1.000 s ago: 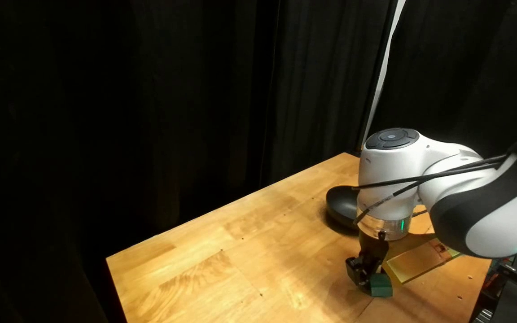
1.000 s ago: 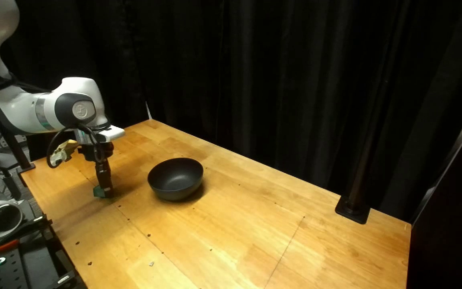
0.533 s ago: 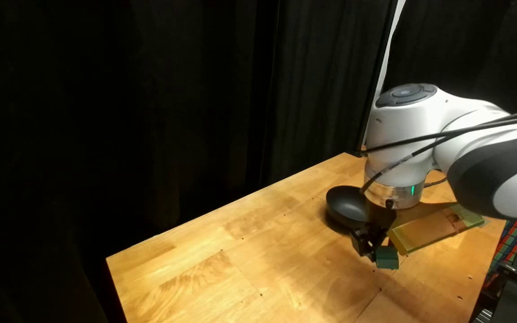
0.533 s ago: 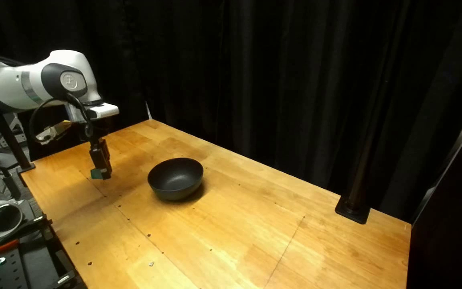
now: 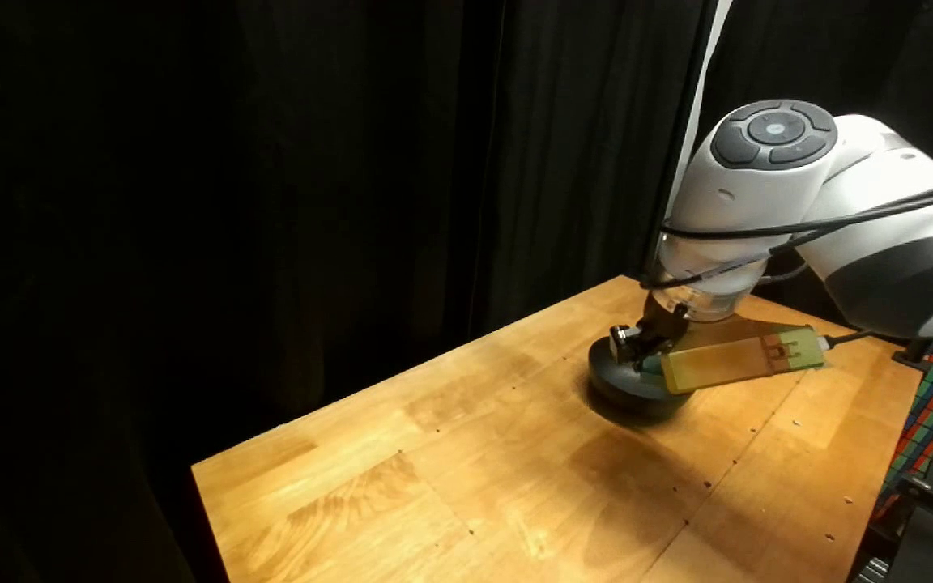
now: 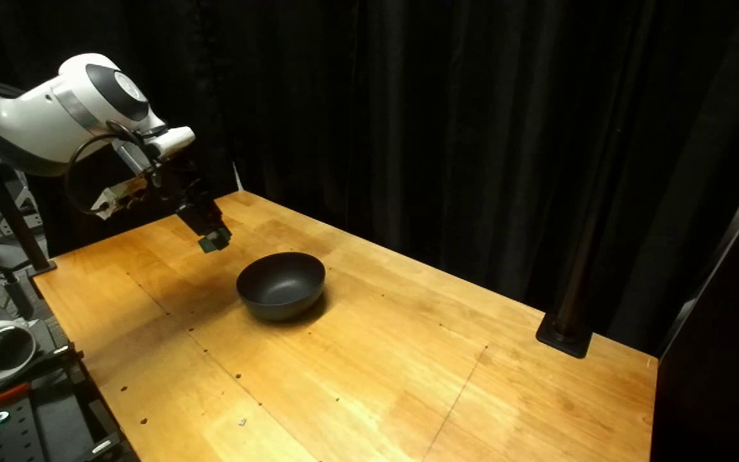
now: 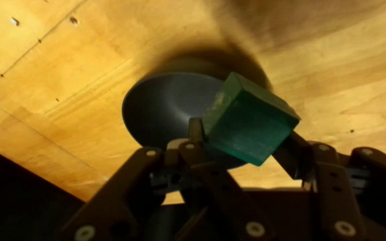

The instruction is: Put the green cube in the black bowl

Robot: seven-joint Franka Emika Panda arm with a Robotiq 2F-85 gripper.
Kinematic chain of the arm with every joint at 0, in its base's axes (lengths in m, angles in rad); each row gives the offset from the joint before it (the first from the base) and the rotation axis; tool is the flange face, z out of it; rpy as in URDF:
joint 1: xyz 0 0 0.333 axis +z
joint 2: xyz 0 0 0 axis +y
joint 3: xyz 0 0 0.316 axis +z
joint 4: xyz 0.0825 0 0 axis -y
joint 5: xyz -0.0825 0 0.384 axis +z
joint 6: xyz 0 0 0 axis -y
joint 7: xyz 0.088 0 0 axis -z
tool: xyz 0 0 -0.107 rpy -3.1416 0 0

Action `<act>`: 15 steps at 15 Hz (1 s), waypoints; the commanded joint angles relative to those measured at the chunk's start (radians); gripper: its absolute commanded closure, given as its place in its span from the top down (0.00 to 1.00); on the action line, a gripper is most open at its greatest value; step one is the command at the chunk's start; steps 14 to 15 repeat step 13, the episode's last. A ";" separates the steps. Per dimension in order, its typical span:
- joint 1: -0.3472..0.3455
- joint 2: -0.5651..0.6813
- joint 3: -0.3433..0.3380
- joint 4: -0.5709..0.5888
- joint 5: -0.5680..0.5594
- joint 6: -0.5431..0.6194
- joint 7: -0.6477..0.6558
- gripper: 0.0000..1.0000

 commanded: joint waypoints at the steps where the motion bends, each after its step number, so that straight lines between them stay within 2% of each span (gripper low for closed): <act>1: -0.046 0.079 0.004 0.094 -0.224 -0.031 0.239 0.28; 4: -0.074 0.142 0.009 0.147 -0.341 -0.062 0.386 0.28; 5: -0.084 0.159 0.012 0.156 -0.350 -0.067 0.408 0.78; 6: -0.093 0.169 0.015 0.161 -0.349 -0.073 0.413 0.78; 7: -0.104 0.170 0.019 0.160 -0.328 -0.070 0.395 0.85; 9: -0.149 0.142 0.040 0.128 -0.212 0.006 0.254 0.99; 12: -0.210 0.075 0.077 0.046 0.009 0.141 0.002 1.00; 13: -0.252 0.049 0.119 0.009 0.078 0.171 -0.075 1.00; 15: -0.252 0.049 0.119 0.009 0.078 0.171 -0.075 1.00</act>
